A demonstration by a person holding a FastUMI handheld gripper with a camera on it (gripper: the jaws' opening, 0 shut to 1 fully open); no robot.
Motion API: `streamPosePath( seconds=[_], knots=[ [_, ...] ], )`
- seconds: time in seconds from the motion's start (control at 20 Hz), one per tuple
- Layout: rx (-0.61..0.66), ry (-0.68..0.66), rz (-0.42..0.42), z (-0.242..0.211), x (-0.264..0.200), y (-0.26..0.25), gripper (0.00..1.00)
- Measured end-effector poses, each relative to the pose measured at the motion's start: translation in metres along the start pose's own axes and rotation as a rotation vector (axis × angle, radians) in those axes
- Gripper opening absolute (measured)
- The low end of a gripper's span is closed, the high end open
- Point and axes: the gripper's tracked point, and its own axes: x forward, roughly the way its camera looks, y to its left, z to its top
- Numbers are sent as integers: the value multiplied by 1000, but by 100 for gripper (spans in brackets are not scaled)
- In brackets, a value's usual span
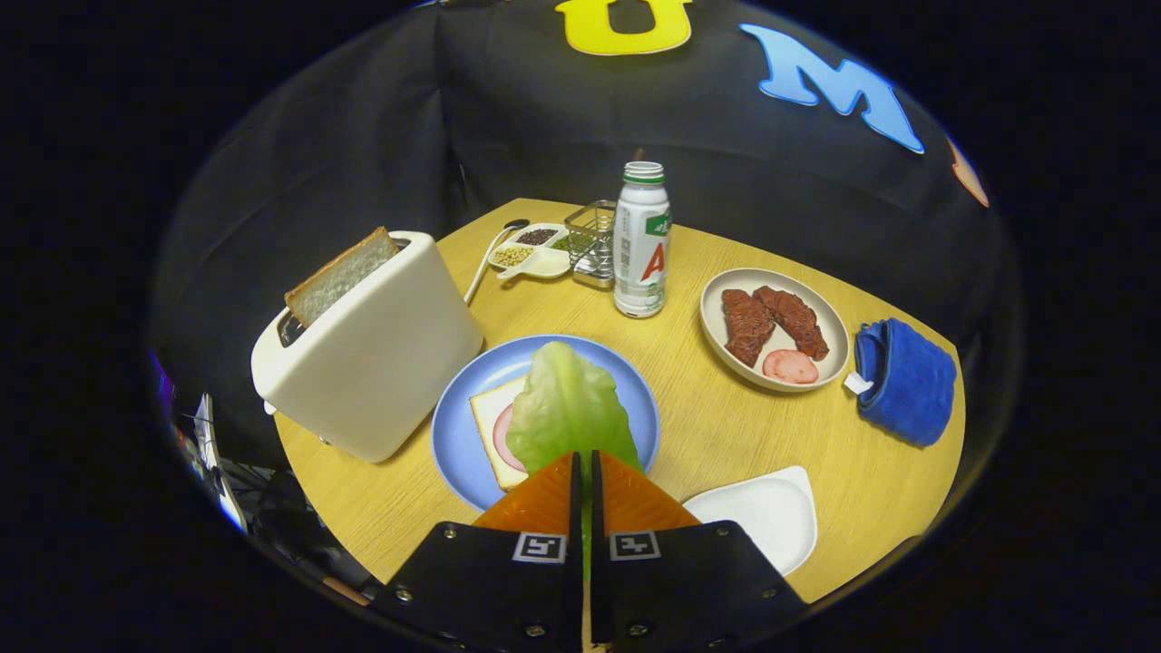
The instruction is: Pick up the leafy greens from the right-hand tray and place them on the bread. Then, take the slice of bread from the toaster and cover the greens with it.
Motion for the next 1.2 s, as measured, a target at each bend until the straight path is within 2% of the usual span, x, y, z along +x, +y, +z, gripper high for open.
streamPosePath(
  seconds=[0.4, 0.6, 0.65, 0.7, 0.85, 1.05, 1.2],
  knots=[
    [-13, 34, 9, 7, 44, 27, 3],
    [-23, 18, 16, 13, 45, 32, 19],
    [-24, 2, 18, 17, 43, 33, 34],
    [-31, -12, 8, 20, 37, 31, 41],
    [-45, -92, -4, 29, 20, 34, 49],
    [-30, -256, -41, 41, -5, 46, 49],
    [14, -389, -37, 46, -21, 64, 49]
  ],
)
